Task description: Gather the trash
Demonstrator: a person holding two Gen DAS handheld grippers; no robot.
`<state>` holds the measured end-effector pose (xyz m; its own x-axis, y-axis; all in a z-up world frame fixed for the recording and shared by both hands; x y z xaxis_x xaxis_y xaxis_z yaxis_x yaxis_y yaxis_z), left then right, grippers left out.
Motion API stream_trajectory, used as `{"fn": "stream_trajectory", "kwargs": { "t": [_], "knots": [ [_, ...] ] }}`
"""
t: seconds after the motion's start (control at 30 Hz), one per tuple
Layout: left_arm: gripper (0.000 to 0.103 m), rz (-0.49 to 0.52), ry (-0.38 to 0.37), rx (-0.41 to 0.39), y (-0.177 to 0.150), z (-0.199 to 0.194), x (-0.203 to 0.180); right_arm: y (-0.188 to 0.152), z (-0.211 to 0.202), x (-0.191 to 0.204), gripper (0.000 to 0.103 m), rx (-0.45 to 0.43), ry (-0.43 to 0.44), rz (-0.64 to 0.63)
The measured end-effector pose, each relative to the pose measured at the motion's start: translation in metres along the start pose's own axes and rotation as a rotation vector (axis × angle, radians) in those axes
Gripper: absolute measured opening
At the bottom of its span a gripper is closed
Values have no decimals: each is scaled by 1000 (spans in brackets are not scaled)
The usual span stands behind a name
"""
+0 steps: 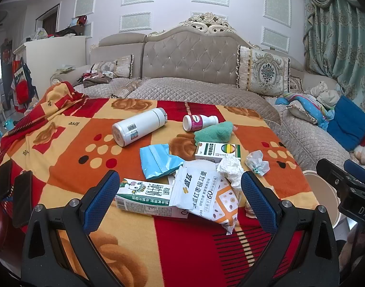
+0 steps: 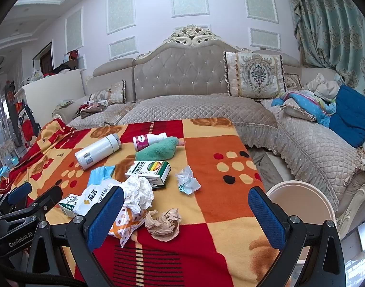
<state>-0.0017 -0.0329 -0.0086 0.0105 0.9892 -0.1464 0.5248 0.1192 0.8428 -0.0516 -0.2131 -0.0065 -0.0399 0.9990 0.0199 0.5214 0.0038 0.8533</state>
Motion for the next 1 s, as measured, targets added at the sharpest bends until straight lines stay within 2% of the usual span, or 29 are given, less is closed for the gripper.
{"fn": "stream_trajectory", "kwargs": {
  "t": [1.0],
  "knots": [
    [101, -2, -1, 2, -1, 1, -1, -1, 3, -6, 103, 14, -5, 0]
  ]
}}
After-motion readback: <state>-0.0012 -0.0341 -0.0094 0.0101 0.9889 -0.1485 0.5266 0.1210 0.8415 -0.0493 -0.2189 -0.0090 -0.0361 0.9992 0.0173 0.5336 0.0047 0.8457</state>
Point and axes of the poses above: each gripper's, at about its wrist camera, not at the fingertips, and z roughly the way its jaws point, x to its left, y to its top, the point moved 2 cm from there along z, roughly the way its jaws point, and after that the axes turned 5 degrees about -z, right-handed, at the moved point
